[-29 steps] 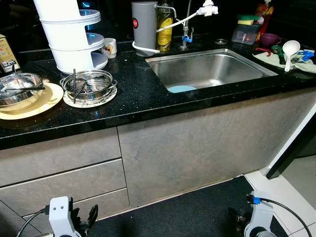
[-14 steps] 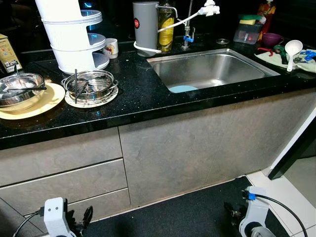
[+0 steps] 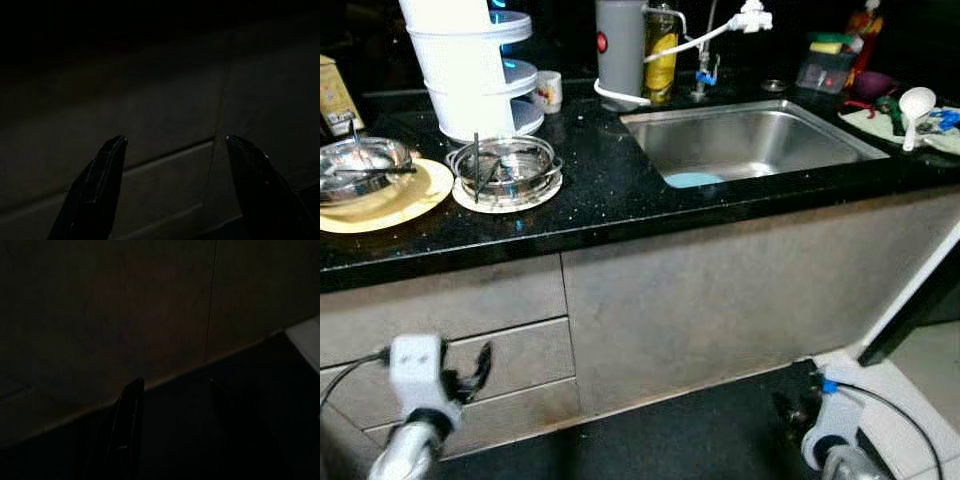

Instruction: Kitchen organization

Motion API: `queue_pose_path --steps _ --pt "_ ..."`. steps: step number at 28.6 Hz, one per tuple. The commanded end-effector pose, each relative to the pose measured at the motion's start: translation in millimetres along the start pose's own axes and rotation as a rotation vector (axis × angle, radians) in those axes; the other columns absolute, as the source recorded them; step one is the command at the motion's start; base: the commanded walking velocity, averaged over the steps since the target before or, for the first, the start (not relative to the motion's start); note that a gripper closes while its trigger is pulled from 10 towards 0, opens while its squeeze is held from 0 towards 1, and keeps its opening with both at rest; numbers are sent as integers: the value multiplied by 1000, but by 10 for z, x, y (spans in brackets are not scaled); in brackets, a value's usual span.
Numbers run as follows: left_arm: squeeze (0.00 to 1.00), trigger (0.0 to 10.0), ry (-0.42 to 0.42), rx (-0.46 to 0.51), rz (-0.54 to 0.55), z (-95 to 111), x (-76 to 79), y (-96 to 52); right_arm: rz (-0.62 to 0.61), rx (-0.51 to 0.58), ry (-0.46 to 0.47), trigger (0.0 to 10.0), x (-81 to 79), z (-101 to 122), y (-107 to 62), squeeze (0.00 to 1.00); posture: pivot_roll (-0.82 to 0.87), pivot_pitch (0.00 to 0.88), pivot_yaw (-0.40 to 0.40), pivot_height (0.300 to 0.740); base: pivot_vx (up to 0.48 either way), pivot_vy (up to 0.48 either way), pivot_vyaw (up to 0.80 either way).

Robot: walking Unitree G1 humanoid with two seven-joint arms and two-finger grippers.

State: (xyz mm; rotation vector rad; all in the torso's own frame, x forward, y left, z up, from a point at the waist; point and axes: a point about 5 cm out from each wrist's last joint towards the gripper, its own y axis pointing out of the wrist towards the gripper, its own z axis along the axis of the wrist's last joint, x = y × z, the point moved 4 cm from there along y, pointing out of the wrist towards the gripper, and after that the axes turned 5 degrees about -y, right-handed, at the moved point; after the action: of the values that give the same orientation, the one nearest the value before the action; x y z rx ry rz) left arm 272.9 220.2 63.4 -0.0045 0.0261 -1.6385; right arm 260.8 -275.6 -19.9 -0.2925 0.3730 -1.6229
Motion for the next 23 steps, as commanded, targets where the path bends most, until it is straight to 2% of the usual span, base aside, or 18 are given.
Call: queue_pose_path --steps 1,2,3,4,5,7,9,12,13,14,16,18,21,23 --pt "0 10000 72 -15 -10 4 4 -2 -15 38 17 10000 49 105 8 0 -19 0 -2 740 0 0 0" --pt "0 10000 94 -10 -11 23 1 6 -12 42 25 10000 48 118 10 0 -19 0 -2 740 0 0 0" --pt "0 10000 217 17 -41 131 109 32 11 11 14 10000 3 12 -32 0 -14 0 -15 740 0 0 0" --pt "0 10000 217 17 -41 131 109 32 11 11 14 10000 3 12 -32 0 -14 0 -15 740 0 0 0" --pt "0 10000 270 24 -50 170 163 35 18 -7 4 10000 -12 -46 -54 0 -14 0 -15 740 0 0 0" --pt "0 10000 467 32 -103 214 305 36 1 -56 11 10000 14 -195 -103 0 -4 0 -29 740 0 0 0" --pt "0 10000 524 43 -100 262 335 35 -5 -74 14 10000 24 -248 -129 0 -3 0 -34 740 0 0 0" --pt "0 10000 697 63 -138 339 475 66 9 -121 2 10000 18 -376 -195 0 1 0 -37 740 0 0 0" --pt "0 10000 702 65 -154 343 541 79 12 -119 15 10000 10 -361 -190 0 -4 0 -40 740 0 0 0" --pt "0 10000 702 65 -154 343 541 79 12 -119 15 10000 10 -361 -190 0 -4 0 -40 740 0 0 0" --pt "0 10000 681 37 -195 292 690 106 21 -112 31 10000 0 -333 -182 0 2 0 -43 740 0 0 0" --pt "0 10000 782 -18 -296 156 849 126 34 -108 40 10000 -26 -329 -174 0 4 0 -38 740 0 0 0" --pt "0 10000 786 -84 -258 84 772 162 37 -108 37 10000 -35 -333 -168 0 2 0 -36 740 0 0 0" --pt "0 10000 771 -110 -284 37 783 166 39 -107 40 10000 -44 -343 -167 0 10 0 -39 740 0 0 0"
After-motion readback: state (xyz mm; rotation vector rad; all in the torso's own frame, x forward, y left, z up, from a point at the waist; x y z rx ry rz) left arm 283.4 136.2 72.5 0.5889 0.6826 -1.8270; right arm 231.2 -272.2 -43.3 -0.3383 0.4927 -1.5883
